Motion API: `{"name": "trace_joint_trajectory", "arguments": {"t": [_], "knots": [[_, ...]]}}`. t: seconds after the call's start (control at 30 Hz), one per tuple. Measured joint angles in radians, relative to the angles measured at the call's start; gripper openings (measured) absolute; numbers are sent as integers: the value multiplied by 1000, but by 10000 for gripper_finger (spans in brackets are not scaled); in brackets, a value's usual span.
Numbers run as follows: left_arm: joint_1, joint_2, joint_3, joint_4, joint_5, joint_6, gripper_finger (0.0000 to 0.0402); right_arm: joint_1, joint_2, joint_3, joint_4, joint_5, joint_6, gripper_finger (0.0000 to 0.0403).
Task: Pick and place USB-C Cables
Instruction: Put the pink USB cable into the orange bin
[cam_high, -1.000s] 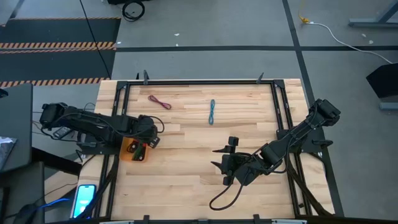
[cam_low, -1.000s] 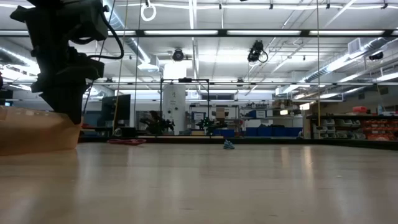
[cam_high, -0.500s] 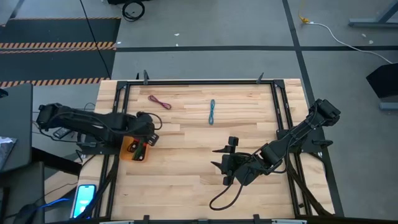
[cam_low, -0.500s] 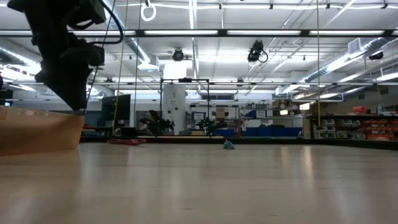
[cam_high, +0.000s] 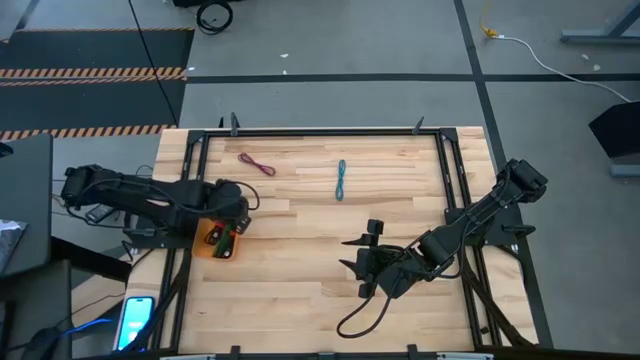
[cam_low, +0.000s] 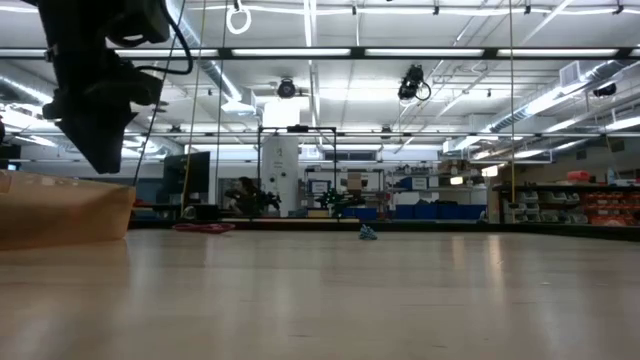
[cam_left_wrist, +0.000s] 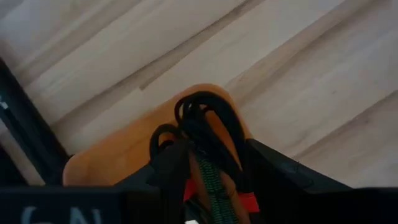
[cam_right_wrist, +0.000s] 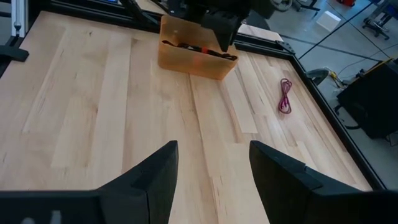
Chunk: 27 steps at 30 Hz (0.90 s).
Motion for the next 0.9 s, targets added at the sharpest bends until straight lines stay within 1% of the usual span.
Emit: {"name": "trace_joint_trajectory", "arguments": {"t": [0.07, 0.17, 0.33, 0.4, 0.5, 0.6, 0.7, 0.83, 0.9], "knots": [[-8, 20, 0, 12, -24, 11, 166, 0, 0, 0, 0, 0, -1, 205], [-17, 37, 0, 37, -97, 37, 166, 0, 0, 0, 0, 0, -1, 205], [-21, 25, 3, 60, -204, 92, 166, 0, 0, 0, -3, 0, -1, 205], [-21, 26, 21, 73, -227, 153, 166, 0, 0, 0, -3, 0, -1, 205], [-20, 25, 52, 110, -241, 326, 166, 0, 0, 0, -2, 0, 3, 205], [12, 25, 63, 166, -238, 545, 166, 0, 0, 0, -2, 0, 21, 205], [91, 26, 75, 174, -222, 694, 166, 3, 0, 0, -8, 0, 55, 205], [238, 26, 82, 211, -116, 818, 166, 6, 0, 0, -19, 6, 91, 205], [309, 26, 83, 256, -49, 888, 166, 6, 0, 0, -29, 35, 110, 205]]}}
